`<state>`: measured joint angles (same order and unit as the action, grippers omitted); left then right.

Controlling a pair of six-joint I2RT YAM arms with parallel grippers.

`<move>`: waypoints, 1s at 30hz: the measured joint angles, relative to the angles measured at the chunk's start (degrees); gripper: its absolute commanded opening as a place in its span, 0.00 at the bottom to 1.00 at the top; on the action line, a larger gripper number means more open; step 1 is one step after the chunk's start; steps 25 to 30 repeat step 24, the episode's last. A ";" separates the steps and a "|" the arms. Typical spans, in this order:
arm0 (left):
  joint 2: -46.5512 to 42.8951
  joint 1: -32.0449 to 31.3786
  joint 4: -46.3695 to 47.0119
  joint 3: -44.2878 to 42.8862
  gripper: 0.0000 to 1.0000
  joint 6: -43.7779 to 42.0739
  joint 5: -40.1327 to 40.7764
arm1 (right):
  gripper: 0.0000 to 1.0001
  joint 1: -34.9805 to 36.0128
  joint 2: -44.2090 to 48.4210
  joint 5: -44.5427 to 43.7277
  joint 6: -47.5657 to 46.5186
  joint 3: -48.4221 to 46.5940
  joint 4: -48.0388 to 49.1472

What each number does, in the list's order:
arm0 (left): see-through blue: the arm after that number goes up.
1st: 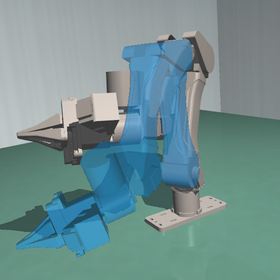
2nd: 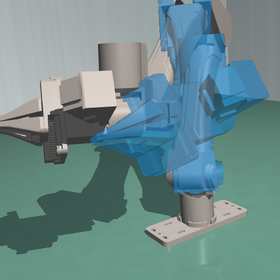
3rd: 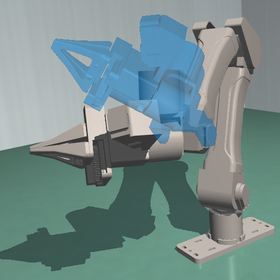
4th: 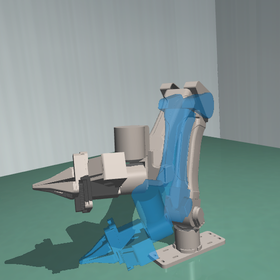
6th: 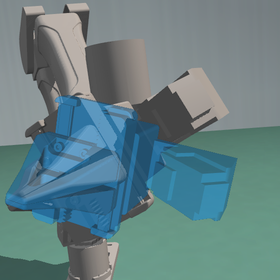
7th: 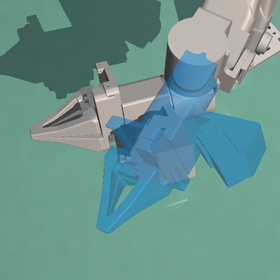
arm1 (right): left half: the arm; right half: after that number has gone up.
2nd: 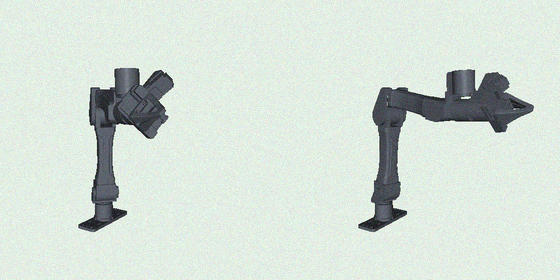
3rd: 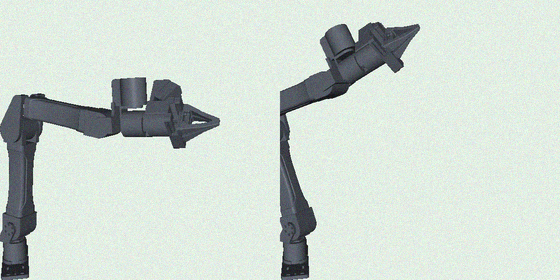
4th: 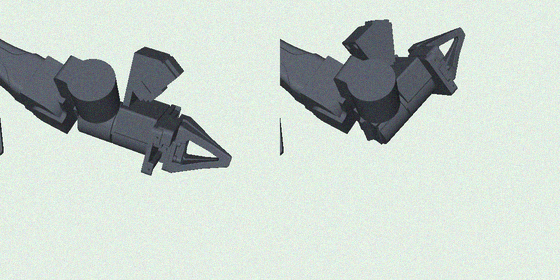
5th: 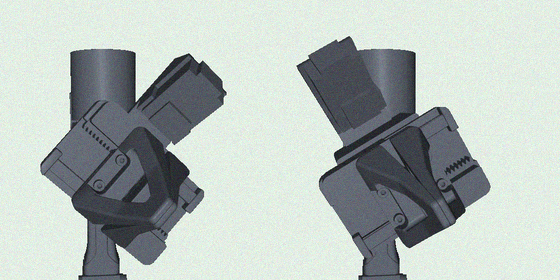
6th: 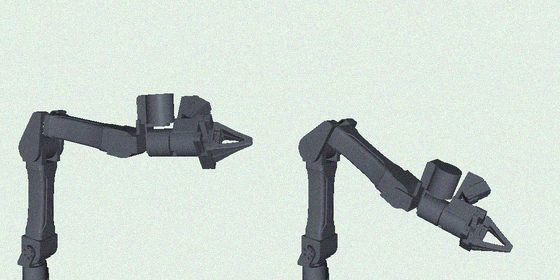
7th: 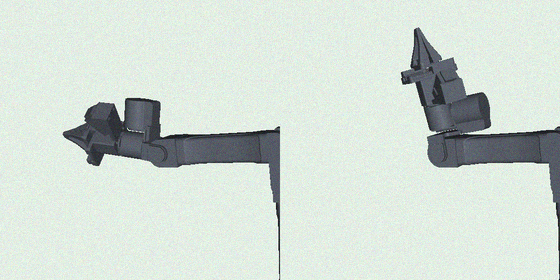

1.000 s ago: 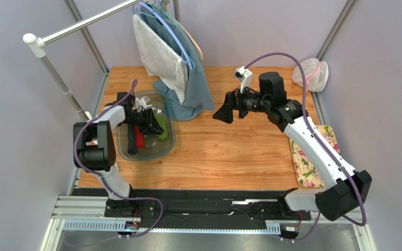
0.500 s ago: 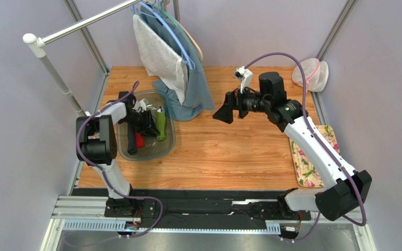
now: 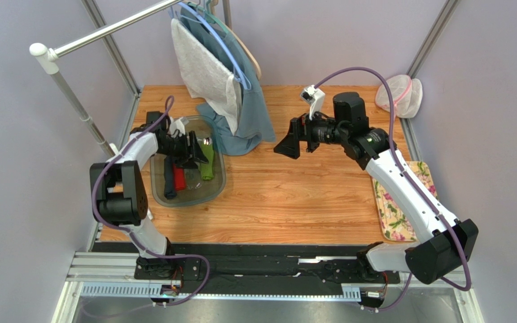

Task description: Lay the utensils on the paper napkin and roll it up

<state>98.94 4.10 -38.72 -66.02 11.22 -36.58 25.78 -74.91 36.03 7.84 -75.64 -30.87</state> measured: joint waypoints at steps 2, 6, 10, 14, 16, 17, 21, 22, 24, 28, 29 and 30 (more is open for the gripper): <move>-3.34 0.00 0.37 0.02 0.79 -0.04 0.04 | 1.00 0.00 0.00 -0.04 -0.24 -0.35 -0.26; -10.80 0.00 0.87 -0.04 0.99 -1.03 0.35 | 1.00 -0.28 0.00 -0.42 -0.72 -0.94 -0.72; -16.04 -1.20 -0.46 -2.93 0.99 -3.06 0.33 | 1.00 -1.88 0.00 -1.44 -0.81 -0.94 -1.73; -17.59 -7.76 -3.72 -11.17 0.99 -6.14 5.62 | 1.00 -5.95 0.42 -3.19 -0.35 0.42 -0.98; -19.37 -10.80 -4.09 -12.57 0.99 -6.84 7.67 | 1.00 -9.20 1.42 -4.09 -0.15 3.02 -0.55; -20.48 -11.58 -4.55 -12.59 0.99 -7.06 8.70 | 1.00 -10.75 1.88 -4.52 -0.15 4.24 -0.59; -25.70 -13.22 -6.54 -11.17 0.99 -7.93 14.88 | 1.00 -16.00 4.74 -6.93 -0.98 10.19 -0.55; -27.06 -13.42 -6.71 -10.27 0.99 -8.17 16.13 | 1.00 -16.87 5.79 -7.50 -1.44 11.76 -0.63; -29.22 -13.51 -7.08 -8.33 0.99 -8.72 18.05 | 1.00 -17.57 7.50 -8.24 -2.14 13.70 -1.29; -29.22 -13.51 -7.08 -8.33 0.99 -8.72 18.05 | 1.00 -17.57 7.50 -8.24 -2.14 13.70 -1.29; -29.22 -13.51 -7.08 -8.33 0.99 -8.72 18.05 | 1.00 -17.57 7.50 -8.24 -2.14 13.70 -1.29; -29.22 -13.51 -7.08 -8.33 0.99 -8.72 18.05 | 1.00 -17.57 7.50 -8.24 -2.14 13.70 -1.29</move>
